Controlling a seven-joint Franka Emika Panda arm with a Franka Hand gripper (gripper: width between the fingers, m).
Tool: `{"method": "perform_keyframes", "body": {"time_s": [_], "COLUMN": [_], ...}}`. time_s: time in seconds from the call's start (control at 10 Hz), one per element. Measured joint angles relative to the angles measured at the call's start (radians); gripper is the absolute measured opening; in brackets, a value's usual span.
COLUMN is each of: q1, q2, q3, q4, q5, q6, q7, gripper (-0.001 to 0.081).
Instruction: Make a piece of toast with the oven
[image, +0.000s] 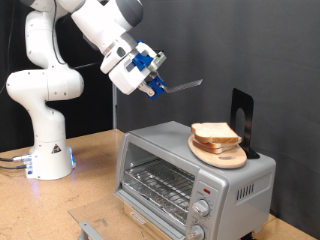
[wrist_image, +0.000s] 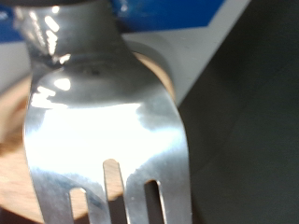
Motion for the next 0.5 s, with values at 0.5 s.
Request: {"method": "perform_keyframes", "body": {"time_s": [0.5], "q1": [-0.108], "q2": [0.002], "q3": [-0.096], "q4": [-0.031], "q5": [-0.215], "q6": [-0.121], "q7": [-0.078], "gripper": [0.0325]}}
